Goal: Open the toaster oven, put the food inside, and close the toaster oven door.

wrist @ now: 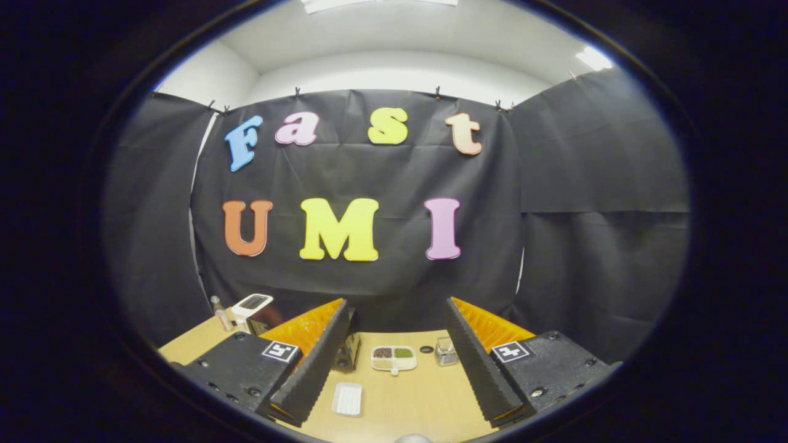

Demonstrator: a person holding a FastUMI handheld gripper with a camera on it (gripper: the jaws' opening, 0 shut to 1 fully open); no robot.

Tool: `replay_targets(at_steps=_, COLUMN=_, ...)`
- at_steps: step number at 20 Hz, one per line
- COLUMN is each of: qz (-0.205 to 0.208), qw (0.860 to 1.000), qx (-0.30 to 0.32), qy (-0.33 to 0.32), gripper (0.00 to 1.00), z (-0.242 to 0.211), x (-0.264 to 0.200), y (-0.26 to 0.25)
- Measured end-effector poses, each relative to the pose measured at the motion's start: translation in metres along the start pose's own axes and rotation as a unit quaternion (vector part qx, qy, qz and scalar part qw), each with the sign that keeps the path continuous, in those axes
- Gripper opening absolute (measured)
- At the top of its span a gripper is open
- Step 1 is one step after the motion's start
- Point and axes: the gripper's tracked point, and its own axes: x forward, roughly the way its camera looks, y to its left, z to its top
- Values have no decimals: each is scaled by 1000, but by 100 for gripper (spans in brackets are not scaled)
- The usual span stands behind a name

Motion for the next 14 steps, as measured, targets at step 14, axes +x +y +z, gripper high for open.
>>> replay_targets(at_steps=14, qz=16, qw=1000, qx=-6, qy=-3, gripper=99, z=-2, x=-2, y=3)
